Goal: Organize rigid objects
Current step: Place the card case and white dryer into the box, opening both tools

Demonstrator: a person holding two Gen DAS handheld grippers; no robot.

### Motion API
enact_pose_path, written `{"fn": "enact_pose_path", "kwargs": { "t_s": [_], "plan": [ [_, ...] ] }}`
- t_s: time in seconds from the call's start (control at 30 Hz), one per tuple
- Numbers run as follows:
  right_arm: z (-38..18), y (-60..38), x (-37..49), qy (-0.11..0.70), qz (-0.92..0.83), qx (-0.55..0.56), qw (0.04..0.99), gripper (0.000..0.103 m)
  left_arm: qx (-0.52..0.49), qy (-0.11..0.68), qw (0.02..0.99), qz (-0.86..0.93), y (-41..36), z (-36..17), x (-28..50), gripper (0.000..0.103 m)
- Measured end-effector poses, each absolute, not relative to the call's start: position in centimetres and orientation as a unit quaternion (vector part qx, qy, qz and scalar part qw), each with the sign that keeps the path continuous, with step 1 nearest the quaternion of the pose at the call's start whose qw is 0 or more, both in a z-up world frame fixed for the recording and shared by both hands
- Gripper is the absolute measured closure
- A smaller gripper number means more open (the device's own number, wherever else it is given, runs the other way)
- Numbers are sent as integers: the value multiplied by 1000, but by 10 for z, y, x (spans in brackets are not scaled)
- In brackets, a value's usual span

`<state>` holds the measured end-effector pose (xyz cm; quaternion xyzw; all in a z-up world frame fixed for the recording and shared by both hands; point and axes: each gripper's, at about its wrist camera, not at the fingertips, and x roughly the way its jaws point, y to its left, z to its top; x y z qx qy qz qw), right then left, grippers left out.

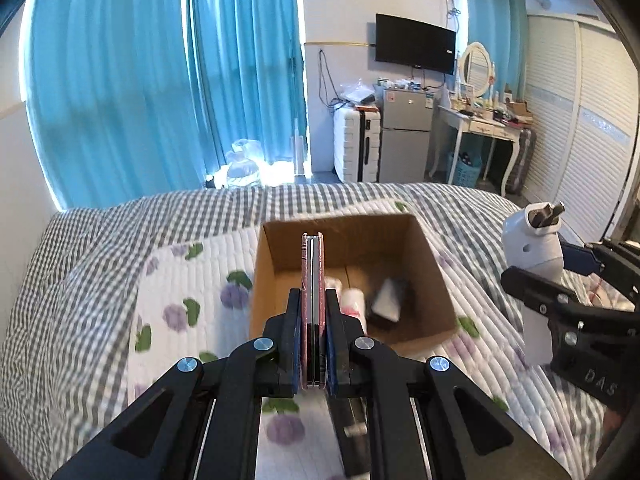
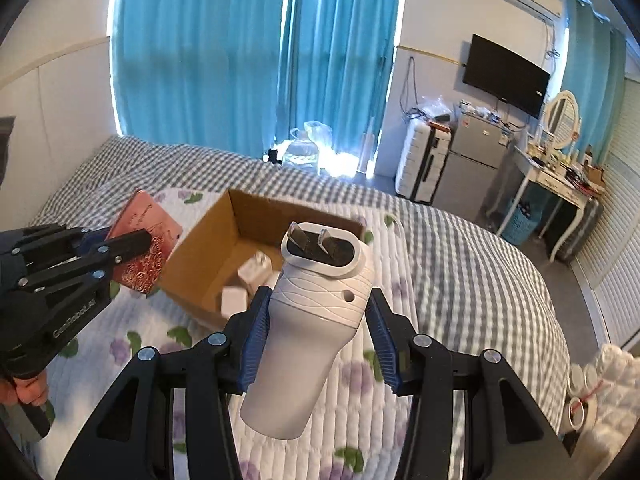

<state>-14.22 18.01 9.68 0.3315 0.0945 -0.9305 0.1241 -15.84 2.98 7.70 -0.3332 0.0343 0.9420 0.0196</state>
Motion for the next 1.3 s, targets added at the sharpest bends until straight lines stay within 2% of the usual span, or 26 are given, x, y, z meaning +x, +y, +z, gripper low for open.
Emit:
{"fn": "enact_pose_path", "kwargs": {
  "t_s": [0.13,0.33,0.63,0.93,1.23,1.3],
  "plan": [
    [90,171,-176,94,-928,336,132,56,-339,38,20,940,30,67,-196,93],
    [59,163,-224,96,-921,354,132,56,-369,45,12,928,28,25,-250,93],
    [18,163,-264,96,-910,377,141,56,-390,68,8,918,25,-19,-277,93],
    [13,159,-270,112,-903,391,142,56,-383,63,12,922,16,-11,-274,83],
    [-21,136,-307,99,-872,458,144,55,-360,46,0,932,-12,10,-262,83],
    [-19,136,-306,91,-873,459,136,52,-355,45,1,934,-14,15,-255,83]
  ]
}}
